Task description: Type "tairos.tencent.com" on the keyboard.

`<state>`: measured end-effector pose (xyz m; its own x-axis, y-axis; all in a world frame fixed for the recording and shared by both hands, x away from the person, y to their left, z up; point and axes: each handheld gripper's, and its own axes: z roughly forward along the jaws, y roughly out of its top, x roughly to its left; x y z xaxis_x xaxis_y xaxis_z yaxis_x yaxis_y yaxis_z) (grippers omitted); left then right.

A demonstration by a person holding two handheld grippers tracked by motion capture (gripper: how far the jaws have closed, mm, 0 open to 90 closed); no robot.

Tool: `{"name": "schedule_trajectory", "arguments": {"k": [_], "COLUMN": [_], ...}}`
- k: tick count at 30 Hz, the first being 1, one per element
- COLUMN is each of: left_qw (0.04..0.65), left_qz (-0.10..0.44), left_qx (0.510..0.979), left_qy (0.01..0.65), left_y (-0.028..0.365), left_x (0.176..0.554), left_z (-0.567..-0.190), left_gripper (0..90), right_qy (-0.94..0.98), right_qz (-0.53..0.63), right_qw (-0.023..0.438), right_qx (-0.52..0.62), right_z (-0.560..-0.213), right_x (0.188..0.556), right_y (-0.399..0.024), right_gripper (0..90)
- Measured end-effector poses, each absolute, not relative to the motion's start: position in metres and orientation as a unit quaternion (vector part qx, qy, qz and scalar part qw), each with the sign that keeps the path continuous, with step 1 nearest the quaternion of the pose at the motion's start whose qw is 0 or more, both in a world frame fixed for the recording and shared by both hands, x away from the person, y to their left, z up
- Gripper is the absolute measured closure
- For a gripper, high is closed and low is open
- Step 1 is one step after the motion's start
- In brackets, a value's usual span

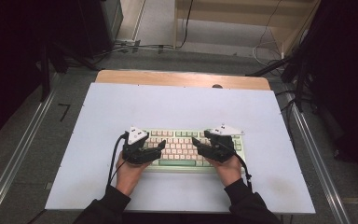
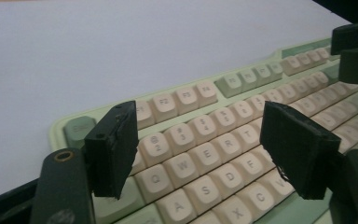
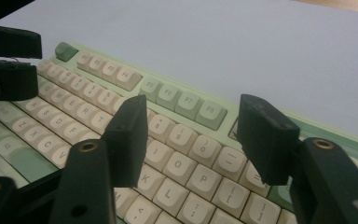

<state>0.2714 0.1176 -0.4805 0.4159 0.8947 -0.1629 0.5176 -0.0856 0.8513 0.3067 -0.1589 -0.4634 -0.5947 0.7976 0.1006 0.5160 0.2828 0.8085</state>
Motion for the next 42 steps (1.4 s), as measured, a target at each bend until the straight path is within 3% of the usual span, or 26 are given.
{"name": "schedule_trajectory", "arguments": {"k": [14,18,42], "left_qw": [0.454,0.457,0.46], "left_qz": [0.205,0.202,0.21], "left_qx": [0.702,0.697,0.696], "left_qy": [0.509,0.514,0.51], "left_y": [0.132,0.135,0.139], "left_x": [0.267,0.268,0.253], "left_z": [-0.483,-0.486,-0.488], "left_gripper": [29.6,32.8,29.6], "right_qy": [0.789,0.799,0.818], "right_qz": [0.43,0.42,0.387], "right_qw": [0.157,0.146,0.132], "right_qx": [0.409,0.405,0.405], "right_z": [-0.471,-0.476,-0.486], "right_x": [0.305,0.307,0.31], "right_y": [-0.16,-0.158,-0.148], "right_gripper": [87.6,87.8,87.8]}}
